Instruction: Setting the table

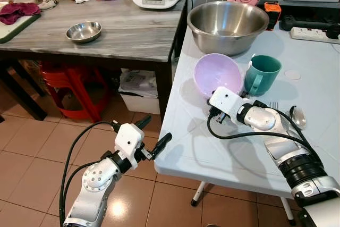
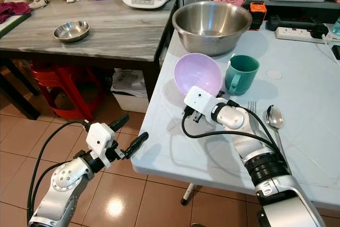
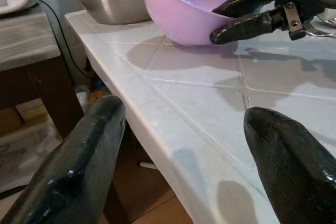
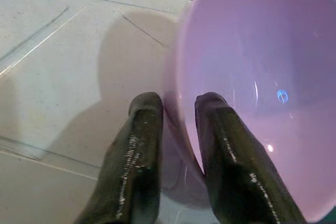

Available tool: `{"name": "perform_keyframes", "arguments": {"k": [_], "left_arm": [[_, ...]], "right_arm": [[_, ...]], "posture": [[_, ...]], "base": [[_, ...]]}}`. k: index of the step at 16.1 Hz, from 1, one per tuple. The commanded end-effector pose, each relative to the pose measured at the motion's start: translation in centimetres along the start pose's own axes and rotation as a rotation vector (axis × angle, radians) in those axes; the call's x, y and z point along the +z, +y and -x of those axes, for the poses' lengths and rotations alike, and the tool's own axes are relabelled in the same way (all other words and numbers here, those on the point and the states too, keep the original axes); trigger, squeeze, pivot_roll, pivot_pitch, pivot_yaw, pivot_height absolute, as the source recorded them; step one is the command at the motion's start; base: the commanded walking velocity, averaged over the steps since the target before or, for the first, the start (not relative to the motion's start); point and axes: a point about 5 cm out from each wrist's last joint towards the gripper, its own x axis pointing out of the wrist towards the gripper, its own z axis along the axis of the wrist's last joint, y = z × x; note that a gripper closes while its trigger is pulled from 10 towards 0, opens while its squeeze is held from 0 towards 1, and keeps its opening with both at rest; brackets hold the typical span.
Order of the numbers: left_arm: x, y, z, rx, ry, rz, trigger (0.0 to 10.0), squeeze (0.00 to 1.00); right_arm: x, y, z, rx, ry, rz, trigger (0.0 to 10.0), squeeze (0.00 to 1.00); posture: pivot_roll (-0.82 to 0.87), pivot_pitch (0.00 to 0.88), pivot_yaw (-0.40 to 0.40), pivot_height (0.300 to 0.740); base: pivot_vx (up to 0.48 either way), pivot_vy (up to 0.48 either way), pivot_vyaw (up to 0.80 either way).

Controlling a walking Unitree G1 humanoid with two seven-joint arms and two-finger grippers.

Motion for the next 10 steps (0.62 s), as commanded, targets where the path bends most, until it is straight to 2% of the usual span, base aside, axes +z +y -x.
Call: {"name": "perform_keyframes", "arguments": {"k": [1, 5, 10], "left_arm": [[-0.47, 0.11, 0.44, -0.008, 0.023, -0.003, 10.0, 0.00], [-0.44, 0.11, 0.39, -0.021, 0.009, -0.001, 10.0, 0.00], [0.12, 0.67, 0.02, 0.024, -0.020, -0.017, 10.0, 0.00]], "right_arm": [[0.27, -0.14, 0.06, 0.006, -0.010, 0.033, 0.0, 0.00], [0.37, -0.36, 0.08, 0.002, -0.015, 0.056, 0.0, 0.00], [0.53, -0.19, -0.02, 0.002, -0.026, 0.083, 0.0, 0.00]], "posture": [[-0.15, 0.099, 0.069, 0.740], [-0.15, 0.095, 0.070, 0.740], [-0.14, 0.090, 0.065, 0.740]], "base": [[0.000, 0.000, 0.00], [0.000, 0.000, 0.00], [0.000, 0.000, 0.00]]}}
